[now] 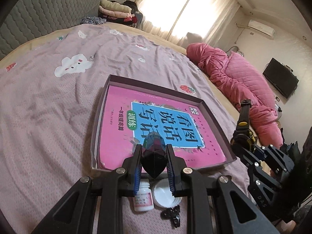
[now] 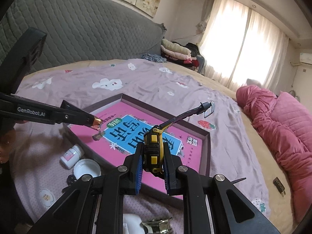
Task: Organize rigid objects
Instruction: 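Lift and carry the lipstick with the left tool while the right tool carries the watch over the tray, then lower the lipstick onto the pink book with the left tool while the right tool lowers the watch, then open the left tool releasing the lipstick while the right tool releases the watch in the tray, then withdraw both open tools back from the tray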
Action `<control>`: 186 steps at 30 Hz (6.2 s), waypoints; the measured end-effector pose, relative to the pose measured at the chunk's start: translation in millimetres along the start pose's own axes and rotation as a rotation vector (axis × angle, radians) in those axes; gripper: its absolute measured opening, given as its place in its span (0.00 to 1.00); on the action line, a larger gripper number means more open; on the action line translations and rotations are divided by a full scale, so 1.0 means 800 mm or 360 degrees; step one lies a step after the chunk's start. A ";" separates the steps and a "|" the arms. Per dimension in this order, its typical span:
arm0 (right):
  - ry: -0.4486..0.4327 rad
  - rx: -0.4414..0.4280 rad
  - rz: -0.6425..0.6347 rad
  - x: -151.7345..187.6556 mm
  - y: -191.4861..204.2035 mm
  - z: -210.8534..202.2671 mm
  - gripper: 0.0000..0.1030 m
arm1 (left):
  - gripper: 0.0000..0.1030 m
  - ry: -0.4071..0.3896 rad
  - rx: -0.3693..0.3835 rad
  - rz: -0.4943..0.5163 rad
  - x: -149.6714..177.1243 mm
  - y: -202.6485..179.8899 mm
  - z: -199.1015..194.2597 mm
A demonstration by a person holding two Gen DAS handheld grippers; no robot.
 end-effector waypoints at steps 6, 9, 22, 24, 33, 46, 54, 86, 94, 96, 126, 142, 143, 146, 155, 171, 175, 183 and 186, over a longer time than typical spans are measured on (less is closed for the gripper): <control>0.0020 -0.0015 -0.0001 0.001 0.000 0.012 0.17 | 0.22 0.0014 -0.0021 0.0038 -0.001 -0.003 0.012; 0.0040 -0.0029 0.0005 0.002 0.000 0.020 0.17 | 0.22 0.0026 -0.0038 0.0058 0.000 -0.003 0.016; 0.0149 -0.0067 0.0031 0.016 -0.004 0.046 0.17 | 0.22 0.0082 -0.0096 0.0083 0.003 0.003 0.043; 0.0156 -0.0069 0.0042 0.017 -0.005 0.048 0.17 | 0.22 0.0084 -0.0103 0.0096 0.002 0.001 0.045; 0.0203 -0.0086 0.0065 0.021 -0.008 0.059 0.18 | 0.22 0.0121 -0.0176 0.0130 0.006 0.004 0.054; 0.0309 -0.0113 0.0017 0.030 0.002 0.080 0.18 | 0.22 0.0155 -0.0256 0.0148 0.003 0.011 0.067; 0.0329 -0.0113 0.0076 0.029 -0.006 0.083 0.17 | 0.22 0.0159 -0.0314 0.0220 0.006 0.008 0.069; 0.0346 -0.0137 0.0238 0.037 -0.012 0.085 0.18 | 0.22 0.0184 -0.0368 0.0312 0.007 0.006 0.072; 0.0334 -0.0139 0.0233 0.039 -0.013 0.080 0.21 | 0.22 0.0194 -0.0342 0.0274 0.004 0.010 0.071; 0.0330 -0.0141 0.0251 0.039 -0.015 0.079 0.22 | 0.22 0.0191 -0.0316 0.0249 0.003 0.012 0.071; 0.0283 -0.0120 0.0285 0.035 -0.025 0.071 0.47 | 0.35 0.0124 -0.0249 0.0270 0.005 0.001 0.057; 0.0275 -0.0123 0.0274 0.035 -0.022 0.068 0.51 | 0.50 0.0068 -0.0201 0.0310 0.007 -0.011 0.038; 0.0275 -0.0123 0.0277 0.035 -0.023 0.068 0.52 | 0.50 0.0063 -0.0201 0.0313 0.007 -0.012 0.037; 0.0273 -0.0121 0.0289 0.034 -0.025 0.067 0.55 | 0.50 0.0047 -0.0196 0.0324 0.008 -0.014 0.032; 0.0241 -0.0109 0.0301 0.029 -0.031 0.061 0.60 | 0.61 -0.0029 -0.0213 0.0324 0.006 -0.015 0.010; 0.0157 -0.0057 0.0352 0.021 -0.050 0.042 0.71 | 0.66 -0.0117 -0.0310 0.0333 0.008 -0.020 -0.018; 0.0148 -0.0042 0.0374 0.021 -0.056 0.039 0.71 | 0.66 -0.0117 -0.0309 0.0322 0.008 -0.019 -0.023; 0.0107 -0.0024 0.0418 0.018 -0.067 0.029 0.72 | 0.66 -0.0180 -0.0292 0.0307 0.004 -0.021 -0.040; 0.0100 -0.0017 0.0427 0.019 -0.071 0.026 0.72 | 0.66 -0.0188 -0.0291 0.0304 0.003 -0.021 -0.043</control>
Point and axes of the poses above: each gripper's, at about its wrist camera, not at the fingertips, and z roughly the way its jaws point, y to its left, x to its underside, the point moved 1 cm from there along z, roughly the way its jaws point, and after that the axes turned 7 degrees about -y, right-handed, at the moved point
